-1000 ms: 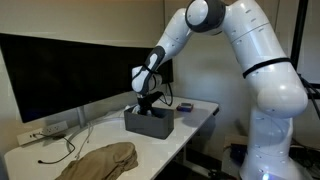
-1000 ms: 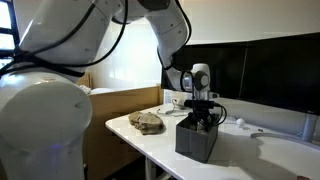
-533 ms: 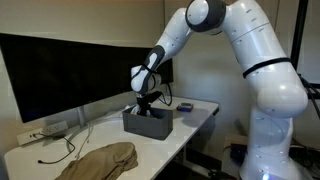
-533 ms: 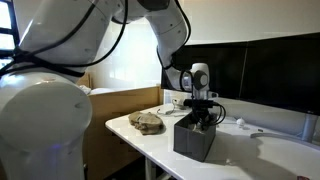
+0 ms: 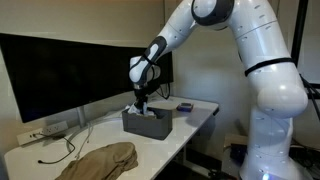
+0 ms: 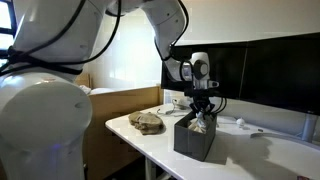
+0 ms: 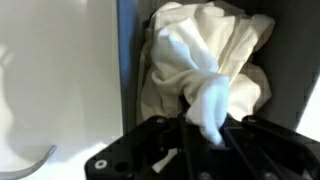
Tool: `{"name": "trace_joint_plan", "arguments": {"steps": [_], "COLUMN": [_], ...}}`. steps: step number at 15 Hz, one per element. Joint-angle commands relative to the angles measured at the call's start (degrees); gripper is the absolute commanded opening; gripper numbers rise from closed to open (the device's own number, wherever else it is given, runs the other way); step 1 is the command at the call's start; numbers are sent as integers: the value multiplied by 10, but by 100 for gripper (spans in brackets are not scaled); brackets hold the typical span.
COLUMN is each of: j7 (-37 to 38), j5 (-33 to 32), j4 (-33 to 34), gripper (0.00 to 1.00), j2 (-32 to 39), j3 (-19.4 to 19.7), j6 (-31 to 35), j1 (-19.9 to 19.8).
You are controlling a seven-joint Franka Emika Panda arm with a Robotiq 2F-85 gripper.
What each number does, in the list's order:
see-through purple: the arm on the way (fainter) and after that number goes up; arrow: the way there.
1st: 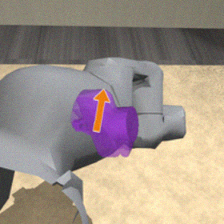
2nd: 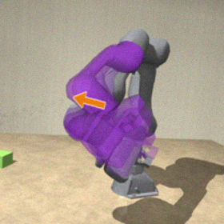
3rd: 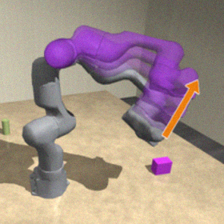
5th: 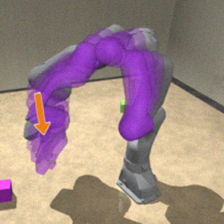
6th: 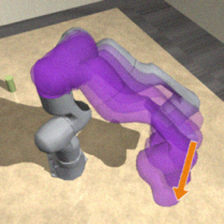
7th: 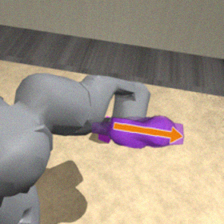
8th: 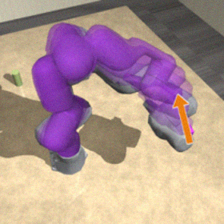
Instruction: Pick up the clothes from the table and put them in the box
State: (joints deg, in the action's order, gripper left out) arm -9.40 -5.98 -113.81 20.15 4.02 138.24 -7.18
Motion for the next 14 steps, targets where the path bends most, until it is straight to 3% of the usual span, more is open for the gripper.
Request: {"name": "trace_joint_plan", "arguments": {"steps": [1, 9, 14], "j7": [-10, 2, 15], "j5": [9, 0, -12], "j4": [-13, 35, 57], "gripper": [7, 7, 7], "j2": [-75, -215, -272], "j3": [-6, -27, -64], "j6": [-37, -149, -192], "j1": [4, 44, 91]}}
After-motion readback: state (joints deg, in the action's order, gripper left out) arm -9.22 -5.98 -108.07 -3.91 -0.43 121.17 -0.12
